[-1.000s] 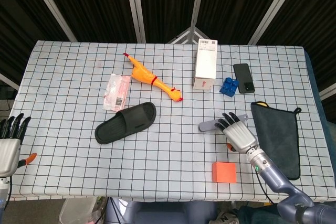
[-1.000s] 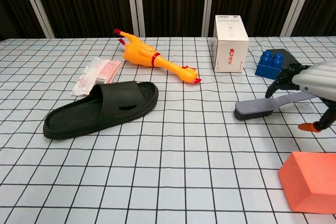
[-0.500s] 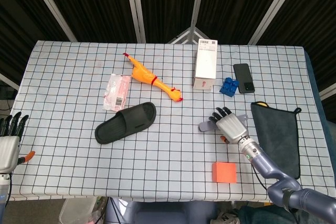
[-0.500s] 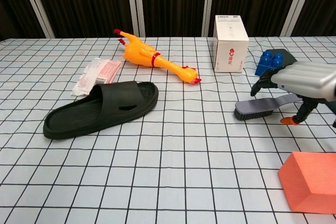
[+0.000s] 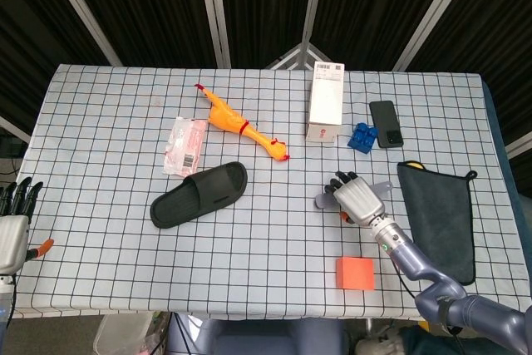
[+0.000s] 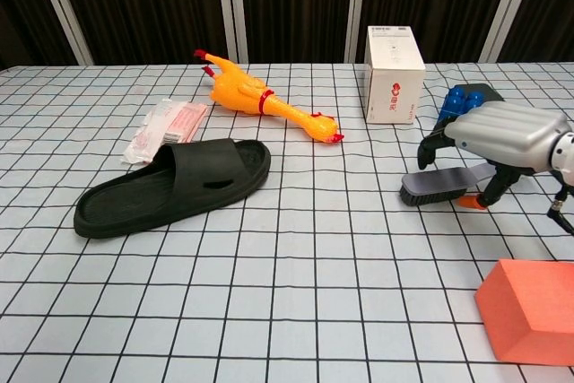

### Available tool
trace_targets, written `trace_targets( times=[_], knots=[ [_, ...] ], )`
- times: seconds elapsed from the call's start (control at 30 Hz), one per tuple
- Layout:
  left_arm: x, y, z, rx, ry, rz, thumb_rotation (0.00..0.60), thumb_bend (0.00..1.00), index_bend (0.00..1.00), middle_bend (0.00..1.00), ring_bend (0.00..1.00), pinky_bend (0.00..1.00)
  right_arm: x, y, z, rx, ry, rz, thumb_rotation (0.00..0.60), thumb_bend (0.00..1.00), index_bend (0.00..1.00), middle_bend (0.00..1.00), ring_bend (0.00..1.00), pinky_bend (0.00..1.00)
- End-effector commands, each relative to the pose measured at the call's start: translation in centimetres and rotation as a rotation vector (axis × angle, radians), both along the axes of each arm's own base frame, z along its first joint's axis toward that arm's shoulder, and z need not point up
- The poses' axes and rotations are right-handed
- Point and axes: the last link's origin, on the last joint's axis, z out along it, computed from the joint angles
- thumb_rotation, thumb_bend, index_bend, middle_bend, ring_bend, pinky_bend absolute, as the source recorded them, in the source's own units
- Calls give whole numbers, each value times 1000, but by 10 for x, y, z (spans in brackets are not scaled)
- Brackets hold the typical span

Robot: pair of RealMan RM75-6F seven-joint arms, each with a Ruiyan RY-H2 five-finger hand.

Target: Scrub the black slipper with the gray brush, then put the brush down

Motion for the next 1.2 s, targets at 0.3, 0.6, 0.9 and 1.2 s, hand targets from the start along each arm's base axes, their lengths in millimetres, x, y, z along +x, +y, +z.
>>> trace_targets(
  times=[0.3,0.6,0.9,1.2],
  knots=[
    [0,0,1,-3,-3,-2,600,67,0,0,0,55,2,-3,-7,1,-4,5,600,324,358,333,202,307],
    [-1,-1,2,0,1,7,600,69,0,0,0,55,2,-3,-11,17,19,4,600,324,358,333,202,315],
    [0,-2,3,0,4,8,600,84,0,0,0,55,7,-3,-14,16,23,14,600,324,358,334,202,329],
    [0,-3,4,0,2,6,600,83,0,0,0,55,10,-2,-14,12,23,19,600,323,426,375,236,367]
  ],
)
